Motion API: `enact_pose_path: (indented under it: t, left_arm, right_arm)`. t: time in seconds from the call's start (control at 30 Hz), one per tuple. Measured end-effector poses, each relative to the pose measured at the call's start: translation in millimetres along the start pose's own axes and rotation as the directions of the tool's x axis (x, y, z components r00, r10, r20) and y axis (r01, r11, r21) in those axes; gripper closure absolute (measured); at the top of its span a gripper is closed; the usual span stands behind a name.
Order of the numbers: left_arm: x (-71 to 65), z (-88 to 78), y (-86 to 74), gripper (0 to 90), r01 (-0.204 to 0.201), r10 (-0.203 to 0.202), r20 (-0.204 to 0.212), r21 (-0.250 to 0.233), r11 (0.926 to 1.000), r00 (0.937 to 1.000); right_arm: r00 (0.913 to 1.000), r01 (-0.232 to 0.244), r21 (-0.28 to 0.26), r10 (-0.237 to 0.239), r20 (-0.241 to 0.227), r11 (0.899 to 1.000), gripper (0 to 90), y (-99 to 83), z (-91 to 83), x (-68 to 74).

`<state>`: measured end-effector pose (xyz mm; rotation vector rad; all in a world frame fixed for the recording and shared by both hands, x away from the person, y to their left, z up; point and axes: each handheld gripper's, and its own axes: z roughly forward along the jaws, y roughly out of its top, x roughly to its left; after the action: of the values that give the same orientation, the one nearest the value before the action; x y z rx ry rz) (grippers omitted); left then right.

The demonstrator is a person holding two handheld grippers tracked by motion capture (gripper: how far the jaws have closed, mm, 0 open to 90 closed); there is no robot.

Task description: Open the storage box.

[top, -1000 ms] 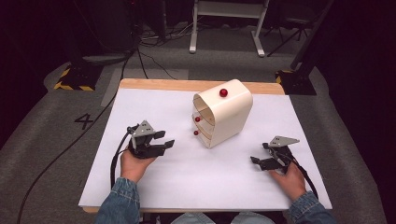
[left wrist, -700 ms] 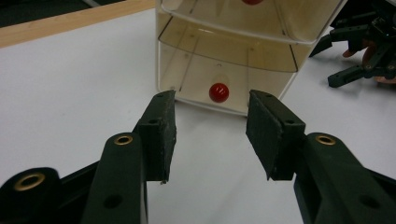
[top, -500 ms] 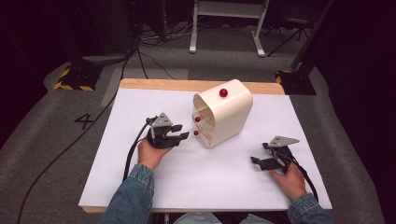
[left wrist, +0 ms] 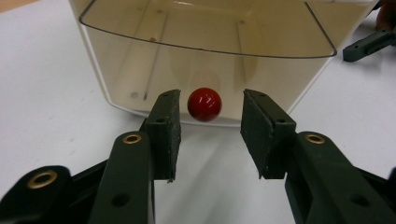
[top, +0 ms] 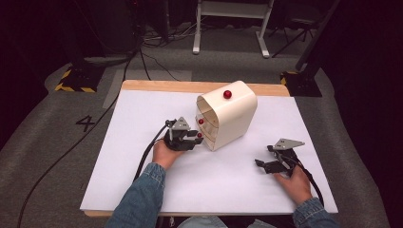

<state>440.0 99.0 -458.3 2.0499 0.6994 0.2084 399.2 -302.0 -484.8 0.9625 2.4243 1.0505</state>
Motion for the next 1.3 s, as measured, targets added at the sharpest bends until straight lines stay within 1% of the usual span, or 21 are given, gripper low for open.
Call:
enact_pose_path:
  t: [0.1, 0.17, 0.2, 0.23, 0.27, 0.33, 0.37, 0.5, 0.6, 0.67, 0.7, 0.83, 0.93, 0.97, 1.03, 1.07, 1.1, 1.13, 1.23, 1.27, 1.3]
  left_arm:
    - [0.7, 0.9, -0.6, 60.6, 0.011, -0.011, 0.014, -0.002, 0.9999, 0.9999]
    - [0.8, 1.8, -1.3, 67.5, 0.003, -0.003, 0.002, 0.013, 0.9999, 1.0]
    - [0.8, 1.8, -1.3, 69.1, 0.003, -0.003, 0.002, 0.013, 0.9999, 1.0]
    - [0.0, 1.8, -1.4, 72.0, -0.005, 0.006, -0.02, 0.02, 0.9998, 0.9998]
    - [0.0, 1.8, -1.4, 72.9, -0.005, 0.006, -0.02, 0.02, 0.9998, 0.9998]
    - [-0.9, 1.8, -1.1, 73.5, -0.003, 0.003, -0.022, 0.019, 0.9998, 0.9998]
    - [-1.9, 1.5, -0.6, 73.7, -0.017, 0.017, -0.032, 0.024, 0.9996, 0.9993]
    - [-6.1, -0.5, -0.9, 73.9, -0.011, 0.012, -0.025, 0.033, 0.9994, 0.9996]
    - [-9.0, -2.6, -1.1, 74.0, -0.028, 0.029, -0.03, 0.038, 0.9989, 0.9991]
    - [-10.1, -3.6, -1.8, 73.9, -0.024, 0.025, -0.029, 0.037, 0.999, 0.9993]
    - [-10.1, -5.2, -2.4, 73.9, -0.029, 0.031, -0.036, 0.036, 0.9989, 0.9989]
    - [-10.3, -12.2, -6.2, 74.0, -0.018, 0.019, -0.033, 0.034, 0.9993, 0.9993]
    - [-12.4, -18.6, -8.9, 74.0, -0.019, 0.021, -0.04, 0.036, 0.9992, 0.999]
    - [-12.6, -21.2, -9.9, 74.0, -0.03, 0.031, -0.049, 0.037, 0.9989, 0.9983]
    - [-14.1, -25.4, -12.7, 74.0, -0.021, 0.023, -0.052, 0.036, 0.9991, 0.9984]
    - [-14.1, -29.1, -14.9, 74.0, -0.029, 0.031, -0.059, 0.038, 0.9989, 0.9978]
    - [-14.8, -34.8, -18.8, 74.0, -0.025, 0.028, -0.063, 0.048, 0.9985, 0.9976]
    - [-14.8, -34.8, -18.8, 73.9, -0.025, 0.028, -0.063, 0.048, 0.9985, 0.9976]
    - [-18.2, -45.4, -27.6, 73.9, -0.005, 0.008, -0.067, 0.037, 0.9993, 0.9977]
    - [-18.5, -49.1, -29.1, 73.9, -0.016, 0.019, -0.079, 0.039, 0.9991, 0.9967]
    - [-19.7, -50.9, -30.5, 74.0, -0.008, 0.011, -0.075, 0.037, 0.9993, 0.9971]
  right_arm:
    - [1.0, 0.0, 0.0, 0.0, 0.0, 1.0, 15.3, 0.0, 0.0, 0.0]
    - [1.0, 0.0, 0.0, 0.0, 0.0, 1.0, 15.3, 0.0, 0.0, 0.0]
    - [1.0, 0.0, 0.0, 0.0, 0.0, 1.0, 15.3, 0.0, 0.0, 0.0]
    - [1.0, 0.0, 0.0, 0.0, -0.001, 1.0, 15.3, 0.0, 0.0, -0.1]
    - [1.0, 0.0, 0.0, 0.0, 0.0, 1.0, 15.3, 0.0, 0.0, 0.0]
    - [1.0, 0.0, 0.001, 0.0, 0.0, 1.0, 15.3, 0.0, 0.0, 0.0]
    - [1.0, 0.0, 0.0, 0.0, 0.0, 1.0, 15.3, 0.0, 0.0, 0.0]
    - [1.0, 0.0, 0.0, 0.0, 0.001, 1.0, 15.3, 0.0, -0.1, 0.2]
    - [1.0, 0.001, -0.001, -0.001, 0.002, 1.0, 15.3, 0.0, -0.2, 0.4]
    - [1.0, 0.001, 0.0, -0.001, 0.001, 1.0, 15.3, 0.0, -0.2, 0.3]
    - [1.0, 0.0, 0.0, 0.0, 0.0, 1.0, 15.3, 0.0, -0.1, 0.1]
    - [1.0, 0.001, -0.001, -0.001, 0.001, 1.0, 15.4, 0.0, -0.2, 0.3]
    - [1.0, 0.001, -0.001, -0.001, 0.001, 1.0, 15.4, 0.0, -0.2, 0.2]
    - [1.0, 0.001, -0.001, -0.001, 0.001, 1.0, 15.5, -0.1, -0.2, 0.3]
    - [1.0, 0.002, -0.002, -0.002, 0.001, 1.0, 15.6, -0.1, -0.3, 0.5]
    - [1.0, 0.002, -0.002, -0.002, 0.0, 1.0, 15.6, -0.1, -0.3, 0.5]
    - [1.0, 0.004, -0.003, -0.004, 0.0, 1.0, 15.8, -0.1, -0.4, 0.5]
    - [1.0, 0.004, -0.003, -0.004, 0.0, 1.0, 15.8, -0.1, -0.4, 0.5]
    - [1.0, 0.006, -0.004, -0.006, 0.001, 1.0, 15.9, -0.2, -0.5, 1.0]
    - [1.0, 0.006, -0.003, -0.006, 0.001, 1.0, 15.9, -0.1, -0.5, 0.9]
    - [1.0, 0.004, -0.003, -0.004, -0.001, 1.0, 15.9, -0.1, -0.4, 0.4]
